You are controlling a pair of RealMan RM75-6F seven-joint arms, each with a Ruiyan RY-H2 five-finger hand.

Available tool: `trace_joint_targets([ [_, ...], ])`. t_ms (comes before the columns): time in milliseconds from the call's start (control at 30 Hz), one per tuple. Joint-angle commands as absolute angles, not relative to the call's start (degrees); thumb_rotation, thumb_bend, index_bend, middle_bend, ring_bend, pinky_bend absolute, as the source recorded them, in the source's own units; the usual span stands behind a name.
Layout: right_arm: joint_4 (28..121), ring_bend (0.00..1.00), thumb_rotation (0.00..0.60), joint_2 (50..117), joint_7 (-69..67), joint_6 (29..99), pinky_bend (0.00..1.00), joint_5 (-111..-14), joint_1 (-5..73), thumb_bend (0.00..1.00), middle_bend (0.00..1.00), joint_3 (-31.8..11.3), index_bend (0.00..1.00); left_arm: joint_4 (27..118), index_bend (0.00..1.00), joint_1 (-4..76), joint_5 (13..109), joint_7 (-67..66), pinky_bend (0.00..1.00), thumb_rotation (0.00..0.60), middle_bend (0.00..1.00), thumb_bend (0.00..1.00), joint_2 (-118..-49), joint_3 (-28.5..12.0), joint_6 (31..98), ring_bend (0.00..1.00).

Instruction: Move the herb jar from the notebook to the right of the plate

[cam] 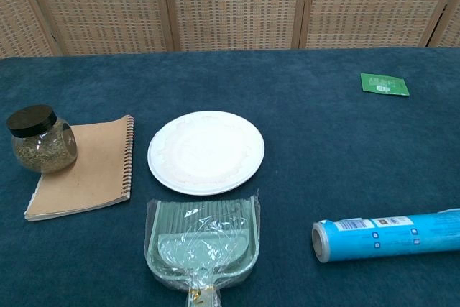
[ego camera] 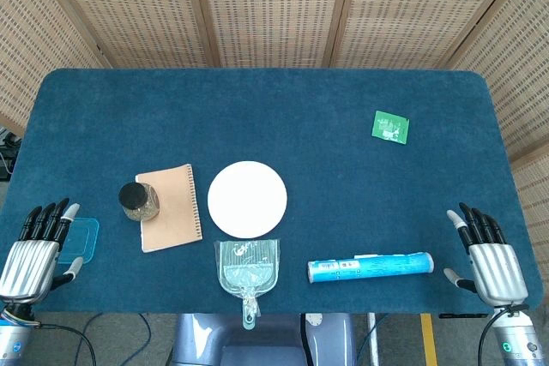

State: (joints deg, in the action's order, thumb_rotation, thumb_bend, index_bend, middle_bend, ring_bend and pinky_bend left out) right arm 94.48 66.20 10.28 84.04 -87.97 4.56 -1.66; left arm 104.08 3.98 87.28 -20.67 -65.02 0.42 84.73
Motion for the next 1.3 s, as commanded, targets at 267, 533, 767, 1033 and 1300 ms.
trace_joint_targets([
  [267,94.6,0.00,0.600,66.1,10.2,84.4,0.09,-88.4,4.3,0.03,0.00,-1.5,0.09,104.0,0.00,3.7,87.7,-20.3,0.00,0.600,0.00,0.20,-65.1,0.5,85.4,0.00],
  [533,94.9,0.00,0.600,65.9,10.1,84.8,0.09,-88.6,4.2,0.03,0.00,-1.5,0.09,103.8,0.00,3.7,88.1,-20.1,0.00,0.600,0.00,0.20,-65.1,0.5,85.6,0.00],
  [767,94.7,0.00,0.600,66.1,10.6,84.1,0.09,-88.1,4.4,0.03,0.00,-1.6,0.09,103.7,0.00,3.9,87.5,-20.0,0.00,0.600,0.00,0.20,-65.0,0.2,85.1,0.00],
  [1033,94.7,0.00,0.600,66.0,10.4,83.8,0.09,-87.8,4.4,0.03,0.00,-1.6,0.09,104.2,0.00,4.5,86.5,-19.5,0.00,0.600,0.00,0.20,-64.8,-0.4,84.2,0.00],
  [1300,95.0,0.00,0.600,65.8,10.4,83.9,0.09,-87.8,4.3,0.03,0.00,-1.5,0.09,103.8,0.00,7.7,81.6,-18.3,0.00,0.600,0.00,0.20,-63.4,-2.9,78.8,0.00],
])
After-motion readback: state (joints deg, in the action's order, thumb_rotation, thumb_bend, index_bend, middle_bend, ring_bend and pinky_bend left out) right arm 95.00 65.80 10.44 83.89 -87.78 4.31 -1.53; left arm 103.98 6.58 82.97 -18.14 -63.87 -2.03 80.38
